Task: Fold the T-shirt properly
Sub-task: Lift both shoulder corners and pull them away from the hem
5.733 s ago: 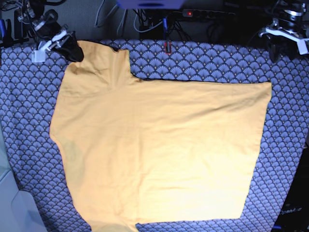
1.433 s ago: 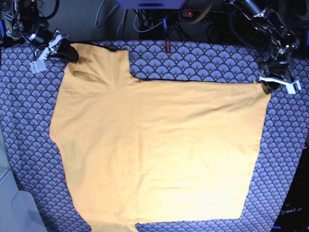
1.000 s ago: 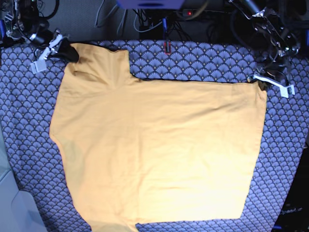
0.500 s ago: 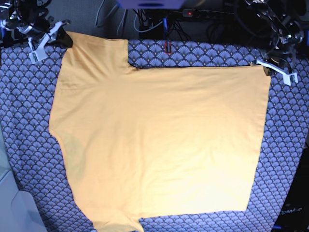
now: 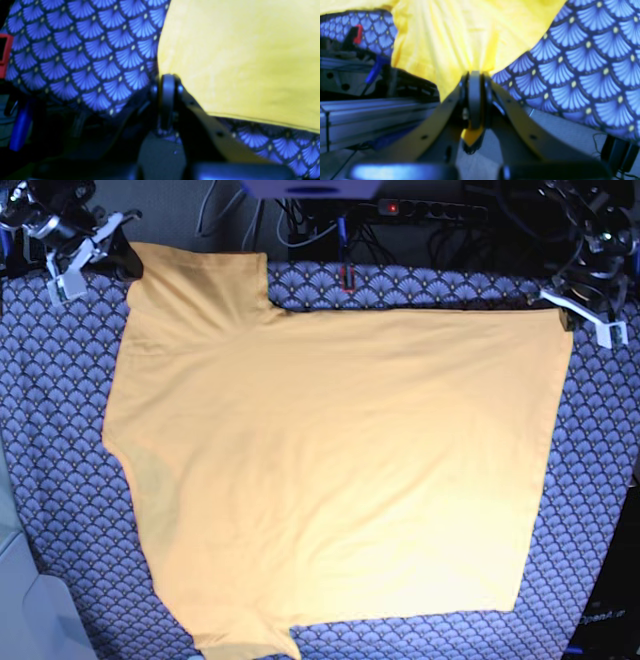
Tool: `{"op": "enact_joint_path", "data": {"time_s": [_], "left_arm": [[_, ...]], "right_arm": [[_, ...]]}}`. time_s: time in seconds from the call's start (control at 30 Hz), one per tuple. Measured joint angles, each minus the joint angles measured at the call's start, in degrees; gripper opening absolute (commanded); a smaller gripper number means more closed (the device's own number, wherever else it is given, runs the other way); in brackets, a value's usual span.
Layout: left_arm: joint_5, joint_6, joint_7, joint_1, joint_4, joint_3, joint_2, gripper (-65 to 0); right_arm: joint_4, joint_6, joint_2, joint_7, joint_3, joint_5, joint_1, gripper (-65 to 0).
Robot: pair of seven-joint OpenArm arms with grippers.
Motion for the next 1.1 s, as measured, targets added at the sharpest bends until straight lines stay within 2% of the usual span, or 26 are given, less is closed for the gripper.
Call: {"op": "enact_joint_path", "data": {"time_s": [0.1, 0.2, 0.33, 0.5, 0.9, 1.1], "left_arm": [[0.0, 0.0, 0.2, 1.2, 1.0, 0.0, 0.0, -65.0], [0.0, 0.0, 0.2, 1.5, 1.8, -0.1, 0.0, -65.0], [-0.6, -0.3, 2.8, 1.7, 2.8, -1.0, 0.1, -65.0], [-2.5, -4.3, 5.6, 2.1, 3.0, -4.3, 0.0, -65.0], [-2.4, -4.7, 5.9, 2.1, 3.0, -4.7, 0.0, -65.0], [-2.3, -4.6, 6.1, -1.4, 2.6, -4.5, 0.0, -65.0]], "right_arm": [[2.2, 0.0, -0.2, 0.1, 0.5, 0.0, -1.1, -65.0], [2.9, 0.0, -3.1, 0.0, 4.3, 0.4, -1.4, -65.0], [3.0, 0.0, -4.6, -0.3, 8.4, 0.3, -2.3, -65.0], [3.1, 0.0, -4.7, 0.0, 9.6, 0.1, -4.1, -65.0], [3.2, 0.0, -4.8, -0.2, 9.6, 0.0, -3.5, -65.0], [3.3, 0.1, -4.7, -1.1, 9.7, -0.1, 0.8, -65.0]]}}
